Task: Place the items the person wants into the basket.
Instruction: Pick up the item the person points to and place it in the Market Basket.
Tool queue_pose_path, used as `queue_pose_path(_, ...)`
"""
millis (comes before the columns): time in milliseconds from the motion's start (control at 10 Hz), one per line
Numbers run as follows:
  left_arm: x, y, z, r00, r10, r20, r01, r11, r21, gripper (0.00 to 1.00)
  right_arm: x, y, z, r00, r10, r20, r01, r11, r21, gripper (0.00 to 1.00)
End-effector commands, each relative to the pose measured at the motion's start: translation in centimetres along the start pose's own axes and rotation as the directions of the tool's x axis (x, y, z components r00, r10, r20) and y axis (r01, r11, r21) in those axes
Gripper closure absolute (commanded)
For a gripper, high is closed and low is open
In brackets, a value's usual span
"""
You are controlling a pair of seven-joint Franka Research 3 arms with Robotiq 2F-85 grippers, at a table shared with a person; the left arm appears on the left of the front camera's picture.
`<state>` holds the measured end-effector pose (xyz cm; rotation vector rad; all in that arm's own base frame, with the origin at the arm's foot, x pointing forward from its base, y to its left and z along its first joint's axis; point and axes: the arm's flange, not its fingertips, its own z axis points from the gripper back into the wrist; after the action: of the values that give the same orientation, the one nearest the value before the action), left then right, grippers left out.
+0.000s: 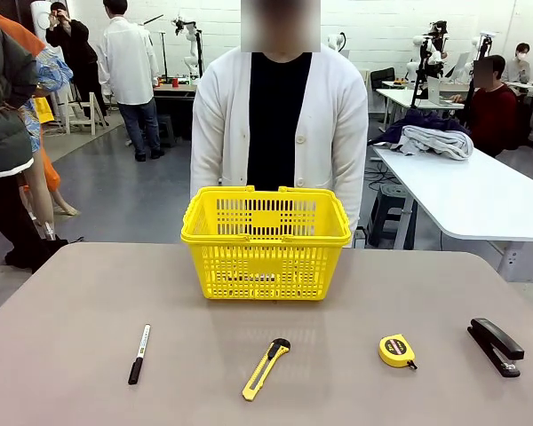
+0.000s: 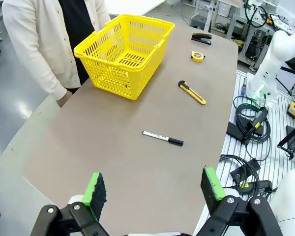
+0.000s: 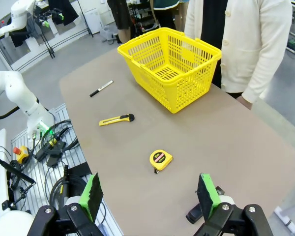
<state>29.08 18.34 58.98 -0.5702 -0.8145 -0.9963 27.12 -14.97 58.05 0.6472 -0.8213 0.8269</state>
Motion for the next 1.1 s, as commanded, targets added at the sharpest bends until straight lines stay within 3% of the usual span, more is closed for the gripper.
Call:
queue_pose_path(0, 0.12, 0.01, 0.12, 1.0, -0.004, 0.005, 0.004, 1.0, 0.002, 0.0, 0.01, -0.17, -0.01, 1.0, 0.017, 0.02, -0.017, 1.0, 0.012, 0.0)
queue_pose_path(1000, 0.12, 0.01, 0.12, 1.0, -0.004, 0.005, 0.004, 1.0, 0.002, 0.0, 0.01, -0.17, -0.01, 1.0, 0.017, 0.02, -0.017, 1.0, 0.012, 0.0)
